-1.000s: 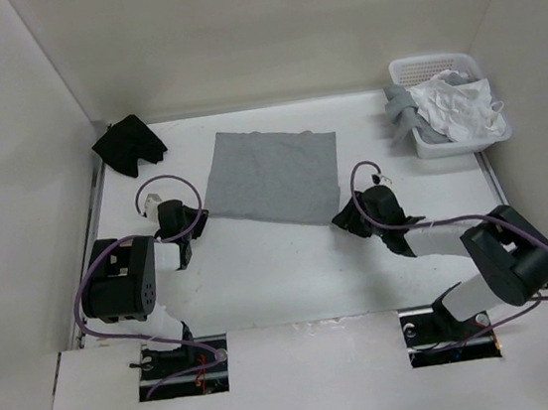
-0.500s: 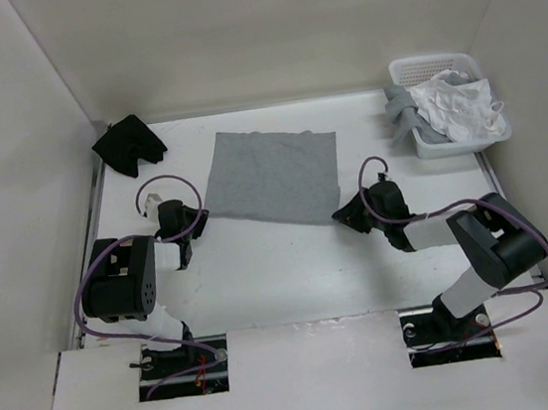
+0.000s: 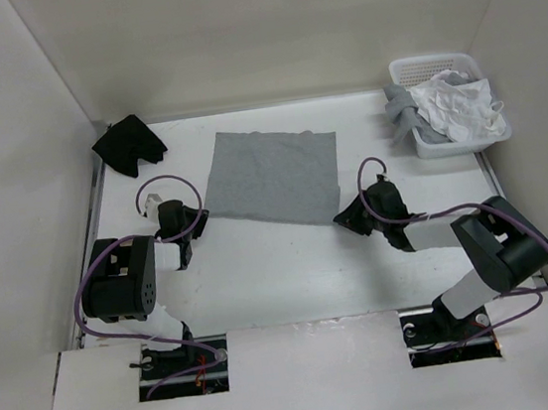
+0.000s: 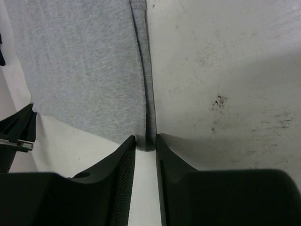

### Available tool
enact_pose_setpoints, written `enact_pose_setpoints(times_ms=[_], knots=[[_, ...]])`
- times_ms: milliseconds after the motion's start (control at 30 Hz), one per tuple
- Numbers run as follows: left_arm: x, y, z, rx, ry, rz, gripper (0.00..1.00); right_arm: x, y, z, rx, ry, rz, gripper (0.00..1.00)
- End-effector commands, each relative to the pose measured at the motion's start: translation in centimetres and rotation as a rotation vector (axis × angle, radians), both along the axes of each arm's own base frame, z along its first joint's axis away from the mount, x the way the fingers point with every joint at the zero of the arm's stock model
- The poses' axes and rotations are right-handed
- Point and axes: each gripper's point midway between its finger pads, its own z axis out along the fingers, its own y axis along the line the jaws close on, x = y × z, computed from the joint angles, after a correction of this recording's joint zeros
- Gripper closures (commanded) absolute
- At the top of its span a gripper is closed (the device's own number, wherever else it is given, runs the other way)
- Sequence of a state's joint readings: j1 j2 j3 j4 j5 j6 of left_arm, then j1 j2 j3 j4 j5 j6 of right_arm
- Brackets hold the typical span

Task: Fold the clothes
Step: Fold the tank top

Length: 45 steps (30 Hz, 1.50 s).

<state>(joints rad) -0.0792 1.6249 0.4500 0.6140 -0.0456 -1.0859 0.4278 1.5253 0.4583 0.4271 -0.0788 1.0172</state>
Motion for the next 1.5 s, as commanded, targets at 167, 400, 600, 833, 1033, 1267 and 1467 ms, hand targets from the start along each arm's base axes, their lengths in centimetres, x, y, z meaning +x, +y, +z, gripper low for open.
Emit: enact_pose_setpoints(times_ms=[167,400,600,833,1033,1267,1467], knots=[[0.8,-0.1,1.6,-0.007,-0.065,0.006,0.95,0.2,0.7,0.2,0.000,0.003,0.031,0.88],[0.9,-0.3,3.7,-0.015,-0.120,-0.003,1.00,1.0,1.9,2.3,0.040,-0.084,0.077,0.99],[-1.0,-0.3,11.8,-0.012,-0.279,-0.020,1.00,-0.8,1.8,9.8,0.028,-0.270,0.117,1.00],[-8.3,0.3,29.4,0.039,-0.609,-0.029,1.00,-7.4,-0.8,25.2,-0.084,-0.560,0.119,1.00],[-15.7,0.0,40.4,0.042,-0.817,-0.073,1.00,-12.6,-2.6,35.8,-0.048,-0.727,0.123,1.00],[-16.0,0.2,38.7,0.061,-0.757,-0.074,1.00,-12.2,-0.8,35.5,-0.080,-0.721,0.162,0.99],[-10.1,0.5,27.8,0.109,-0.501,-0.042,1.00,-5.9,1.4,27.0,-0.074,-0.577,0.191,0.98]])
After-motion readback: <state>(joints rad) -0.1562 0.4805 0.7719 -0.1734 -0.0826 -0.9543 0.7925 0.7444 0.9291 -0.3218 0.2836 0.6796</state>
